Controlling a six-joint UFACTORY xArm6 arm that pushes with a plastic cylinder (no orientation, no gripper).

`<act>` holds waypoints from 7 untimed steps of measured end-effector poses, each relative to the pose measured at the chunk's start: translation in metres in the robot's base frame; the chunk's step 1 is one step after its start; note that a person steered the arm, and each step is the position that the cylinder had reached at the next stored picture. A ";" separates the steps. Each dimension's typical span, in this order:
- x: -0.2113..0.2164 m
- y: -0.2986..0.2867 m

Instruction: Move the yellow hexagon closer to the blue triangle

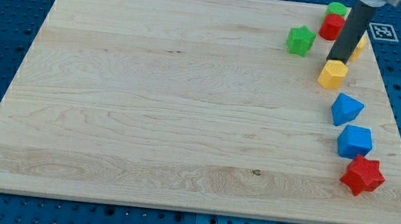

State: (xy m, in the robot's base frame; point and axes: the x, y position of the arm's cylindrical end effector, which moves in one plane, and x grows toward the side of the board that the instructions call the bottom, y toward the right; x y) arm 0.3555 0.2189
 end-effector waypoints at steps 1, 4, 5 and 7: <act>0.003 0.000; 0.005 -0.015; 0.006 -0.015; 0.029 -0.015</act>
